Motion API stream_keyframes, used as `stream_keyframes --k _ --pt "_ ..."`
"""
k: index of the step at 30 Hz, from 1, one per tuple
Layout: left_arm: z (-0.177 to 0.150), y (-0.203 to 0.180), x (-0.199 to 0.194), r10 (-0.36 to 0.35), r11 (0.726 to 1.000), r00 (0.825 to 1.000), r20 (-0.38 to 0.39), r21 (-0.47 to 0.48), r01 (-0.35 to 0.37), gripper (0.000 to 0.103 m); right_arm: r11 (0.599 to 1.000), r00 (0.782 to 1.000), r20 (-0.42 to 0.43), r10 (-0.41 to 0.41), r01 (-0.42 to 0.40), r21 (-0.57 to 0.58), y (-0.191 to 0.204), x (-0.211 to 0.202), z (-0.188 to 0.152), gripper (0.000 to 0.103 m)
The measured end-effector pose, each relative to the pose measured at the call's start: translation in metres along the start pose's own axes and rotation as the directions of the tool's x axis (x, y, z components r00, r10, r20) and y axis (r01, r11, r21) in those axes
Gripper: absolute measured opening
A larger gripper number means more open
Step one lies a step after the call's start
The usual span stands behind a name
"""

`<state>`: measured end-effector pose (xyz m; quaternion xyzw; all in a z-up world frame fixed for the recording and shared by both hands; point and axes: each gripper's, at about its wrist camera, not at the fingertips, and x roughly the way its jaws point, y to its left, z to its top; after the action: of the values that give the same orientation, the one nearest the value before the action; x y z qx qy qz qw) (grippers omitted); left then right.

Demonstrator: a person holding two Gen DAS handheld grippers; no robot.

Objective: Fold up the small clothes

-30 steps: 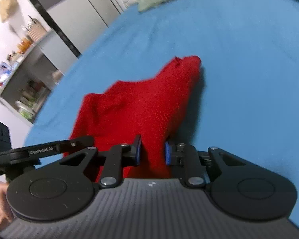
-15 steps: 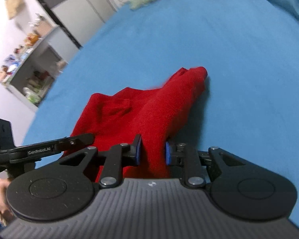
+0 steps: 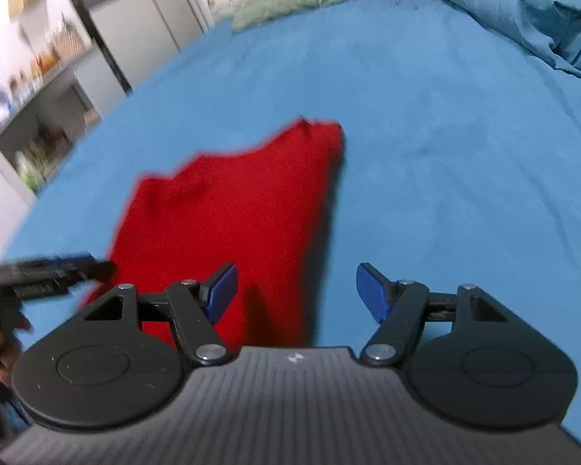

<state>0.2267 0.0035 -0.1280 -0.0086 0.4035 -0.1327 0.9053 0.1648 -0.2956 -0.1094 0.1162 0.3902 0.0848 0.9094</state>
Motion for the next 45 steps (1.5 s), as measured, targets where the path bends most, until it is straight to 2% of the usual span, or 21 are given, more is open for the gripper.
stream_keyframes --k 4,9,14,16,17,18,20,22,25,30,34,38,45 --pt "-0.014 0.008 0.021 -0.012 0.999 0.999 -0.036 -0.051 0.011 0.073 0.999 0.999 -0.028 -0.036 0.035 -0.029 -0.005 0.019 -0.017 0.084" --pt "-0.01 0.009 0.01 0.007 0.998 1.0 -0.025 -0.055 -0.008 0.072 1.0 1.0 0.005 -0.028 0.028 -0.006 -0.005 0.012 -0.015 0.084" --pt "-0.001 0.0 -0.052 0.063 0.997 0.997 0.049 -0.045 -0.06 0.07 0.997 0.993 0.117 -0.031 0.04 -0.072 0.021 -0.06 -0.004 0.086" --pt "0.002 -0.009 -0.086 0.087 0.996 0.992 0.088 -0.04 -0.084 0.073 0.996 0.985 0.163 -0.049 0.061 -0.069 0.035 -0.101 0.0 0.093" --pt "0.002 -0.015 -0.104 0.108 0.994 0.989 0.104 -0.033 -0.105 0.078 0.995 0.982 0.181 -0.062 0.075 -0.066 0.042 -0.118 0.001 0.097" --pt "0.001 -0.021 -0.122 0.127 0.992 0.984 0.126 -0.023 -0.125 0.089 0.993 0.977 0.197 -0.085 0.099 -0.063 0.049 -0.137 0.001 0.103" --pt "-0.004 -0.033 -0.154 0.168 0.986 0.971 0.167 -0.017 -0.168 0.103 0.987 0.965 0.228 -0.13 0.147 -0.06 0.063 -0.171 -0.005 0.103" --pt "-0.01 -0.043 -0.182 0.189 0.982 0.963 0.194 -0.011 -0.191 0.103 0.98 0.955 0.241 -0.172 0.192 -0.06 0.077 -0.198 -0.014 0.103" --pt "-0.024 -0.055 -0.206 0.216 0.976 0.964 0.157 -0.004 -0.218 0.103 0.971 0.951 0.213 -0.223 0.237 -0.044 0.09 -0.222 -0.027 0.103" --pt "-0.054 -0.062 -0.224 0.234 0.972 0.967 0.104 0.011 -0.236 0.103 0.956 0.95 0.13 -0.283 0.29 -0.034 0.107 -0.237 -0.065 0.103" --pt "-0.077 -0.061 -0.228 0.227 0.973 0.972 0.067 0.024 -0.229 0.103 0.954 0.953 0.071 -0.294 0.297 -0.038 0.114 -0.231 -0.092 0.103" --pt "-0.092 -0.063 -0.233 0.232 0.972 0.97 0.065 0.02 -0.234 0.103 0.955 0.955 0.028 -0.296 0.296 -0.02 0.115 -0.225 -0.11 0.103" --pt "-0.103 -0.064 -0.236 0.23 0.972 0.972 0.054 0.032 -0.232 0.103 0.952 0.953 0.002 -0.304 0.303 -0.039 0.125 -0.224 -0.121 0.103"
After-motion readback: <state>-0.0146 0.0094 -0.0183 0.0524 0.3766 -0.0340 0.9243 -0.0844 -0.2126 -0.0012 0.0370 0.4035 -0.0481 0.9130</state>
